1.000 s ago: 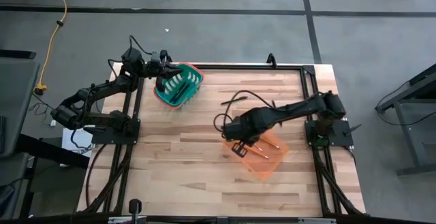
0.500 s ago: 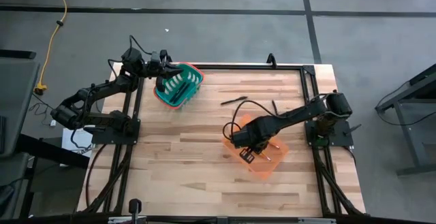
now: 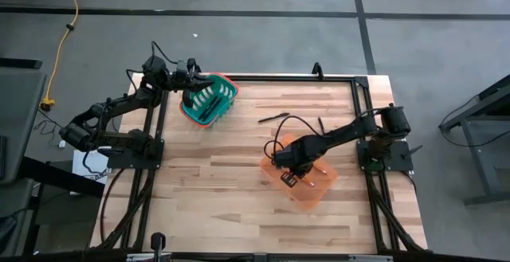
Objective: Sort pens & pencils
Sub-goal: Put the orange pencil into the orange bin, then put the black pen into the blue bin
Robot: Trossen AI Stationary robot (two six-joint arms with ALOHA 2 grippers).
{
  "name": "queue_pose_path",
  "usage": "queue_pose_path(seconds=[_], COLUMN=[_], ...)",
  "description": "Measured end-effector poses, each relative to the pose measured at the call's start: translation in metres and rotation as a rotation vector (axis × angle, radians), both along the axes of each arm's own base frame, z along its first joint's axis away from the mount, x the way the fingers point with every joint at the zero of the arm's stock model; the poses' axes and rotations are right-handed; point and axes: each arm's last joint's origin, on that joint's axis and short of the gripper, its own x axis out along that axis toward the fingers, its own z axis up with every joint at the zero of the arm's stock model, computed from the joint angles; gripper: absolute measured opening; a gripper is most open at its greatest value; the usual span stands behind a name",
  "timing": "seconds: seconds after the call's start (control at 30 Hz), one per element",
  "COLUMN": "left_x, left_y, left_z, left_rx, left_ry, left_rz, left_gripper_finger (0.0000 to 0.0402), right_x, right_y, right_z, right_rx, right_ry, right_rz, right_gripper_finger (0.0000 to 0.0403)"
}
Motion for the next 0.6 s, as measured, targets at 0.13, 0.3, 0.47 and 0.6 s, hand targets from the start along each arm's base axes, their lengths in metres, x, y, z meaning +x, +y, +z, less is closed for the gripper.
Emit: queue_pose_path(seconds=[0.13, 0.3, 0.47, 0.6], left_x=[0.0, 0.0, 0.0, 0.0], left_y=[0.0, 0.0, 0.0, 0.0], left_z=[0.0, 0.0, 0.0, -0.001], left_rx=[-0.02, -0.021, -0.025, -0.032], left_ry=[-0.003, -0.003, -0.002, 0.001], left_rz=[-0.001, -0.001, -0.002, -0.002], left_gripper_finger=[0.0005, 0.0005, 0.0005, 0.0005], right_x=[-0.001, 0.002, 0.006, 0.008], right_y=[-0.008, -0.012, -0.011, -0.011], right_z=[-0.001, 0.002, 0.011, 0.02], right_rx=[0.024, 0.044, 0.053, 0.053], right_ry=[0.017, 0.012, 0.004, 0.006], right_rz=[-0.018, -0.021, 0.022, 0.064], right_gripper_finger=[0.0061, 0.0085, 0.0096, 0.0099])
